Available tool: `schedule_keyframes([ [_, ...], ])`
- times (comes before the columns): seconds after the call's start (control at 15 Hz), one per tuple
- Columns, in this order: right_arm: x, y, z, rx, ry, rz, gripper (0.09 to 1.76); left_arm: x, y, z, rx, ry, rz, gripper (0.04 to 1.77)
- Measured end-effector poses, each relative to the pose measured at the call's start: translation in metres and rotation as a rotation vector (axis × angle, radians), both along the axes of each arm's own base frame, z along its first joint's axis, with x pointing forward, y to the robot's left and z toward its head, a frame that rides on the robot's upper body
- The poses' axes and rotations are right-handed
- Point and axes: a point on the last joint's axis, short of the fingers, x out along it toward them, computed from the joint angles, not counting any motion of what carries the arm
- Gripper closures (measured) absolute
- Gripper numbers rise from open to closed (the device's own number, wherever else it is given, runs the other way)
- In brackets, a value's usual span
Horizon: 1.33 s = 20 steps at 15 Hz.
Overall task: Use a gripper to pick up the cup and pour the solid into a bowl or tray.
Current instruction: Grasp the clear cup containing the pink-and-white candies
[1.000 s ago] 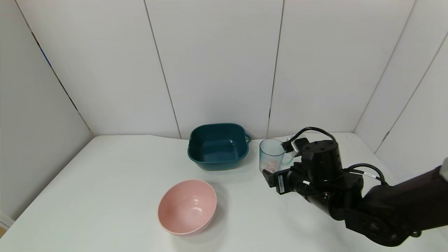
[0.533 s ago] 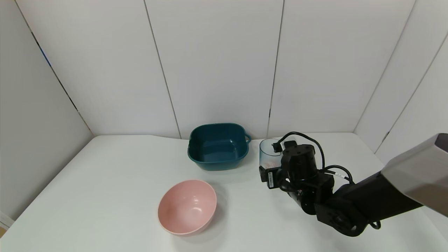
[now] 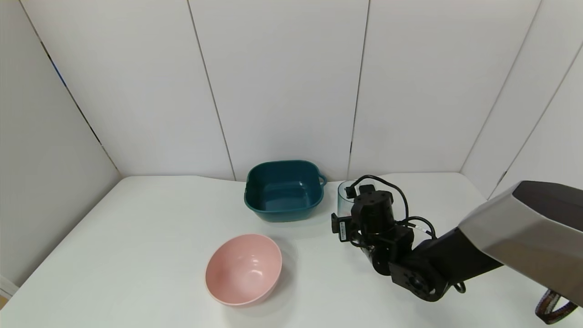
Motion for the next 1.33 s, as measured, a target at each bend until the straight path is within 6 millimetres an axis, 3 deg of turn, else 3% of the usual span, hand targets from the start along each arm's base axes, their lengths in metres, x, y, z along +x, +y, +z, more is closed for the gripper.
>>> schedule_keyframes([
  [0.33,0.014,0.008,-0.007,-0.003,-0.020,-0.036,0.14,0.000,0.000,0.000,0.000,0.000,0.000,0.09],
  [1.33,0.046,0.008,-0.015,0.016,-0.068,-0.103,0.14,0.000,0.000,0.000,0.000,0.000,0.000,0.09],
])
